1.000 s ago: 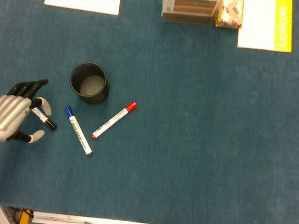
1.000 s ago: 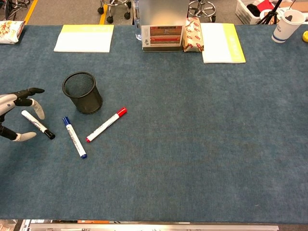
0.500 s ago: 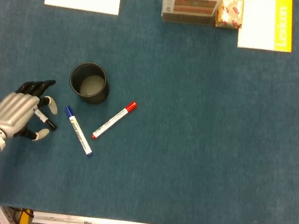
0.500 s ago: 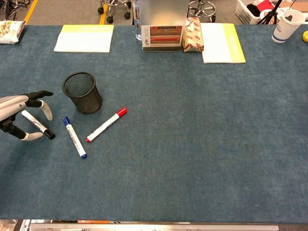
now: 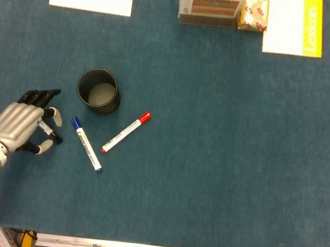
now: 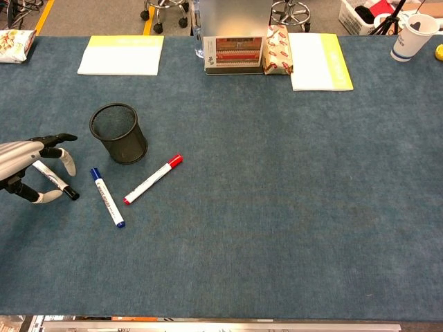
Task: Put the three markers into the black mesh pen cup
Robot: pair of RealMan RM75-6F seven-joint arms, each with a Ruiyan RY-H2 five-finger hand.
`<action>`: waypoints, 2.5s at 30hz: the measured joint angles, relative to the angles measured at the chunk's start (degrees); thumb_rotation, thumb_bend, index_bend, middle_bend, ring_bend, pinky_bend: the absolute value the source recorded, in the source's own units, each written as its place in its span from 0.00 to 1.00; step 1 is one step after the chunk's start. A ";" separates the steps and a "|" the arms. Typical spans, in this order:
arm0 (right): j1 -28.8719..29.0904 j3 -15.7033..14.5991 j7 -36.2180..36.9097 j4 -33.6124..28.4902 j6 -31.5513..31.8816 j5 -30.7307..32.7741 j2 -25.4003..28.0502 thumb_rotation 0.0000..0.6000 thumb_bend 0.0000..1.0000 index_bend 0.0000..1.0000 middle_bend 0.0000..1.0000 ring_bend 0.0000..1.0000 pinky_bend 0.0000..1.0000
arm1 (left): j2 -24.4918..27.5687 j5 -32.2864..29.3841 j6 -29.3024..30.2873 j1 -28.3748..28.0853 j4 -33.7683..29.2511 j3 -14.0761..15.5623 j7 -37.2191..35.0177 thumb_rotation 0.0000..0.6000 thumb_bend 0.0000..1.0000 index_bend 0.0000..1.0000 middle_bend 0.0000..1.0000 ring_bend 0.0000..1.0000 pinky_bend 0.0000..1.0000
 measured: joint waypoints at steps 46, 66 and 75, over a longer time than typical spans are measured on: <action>0.14 -0.19 -0.10 0.14 -0.60 0.30 -0.08 1.00 0.00 0.08 0.17 0.11 0.41 | -3.17 -0.51 -0.78 -0.20 5.83 1.51 -2.38 1.00 0.39 0.39 0.00 0.00 0.00; 0.10 -0.20 0.28 -0.01 -0.15 -0.19 0.09 1.00 0.00 0.08 0.17 0.11 0.41 | -5.40 1.22 1.10 0.75 8.99 2.05 -3.57 1.00 0.39 0.40 0.00 0.00 0.00; 0.06 -0.21 0.36 -0.07 -0.04 -0.31 0.17 1.00 0.00 0.08 0.18 0.11 0.41 | -6.03 1.67 1.39 1.02 10.16 2.22 -4.11 1.00 0.39 0.42 0.00 0.00 0.00</action>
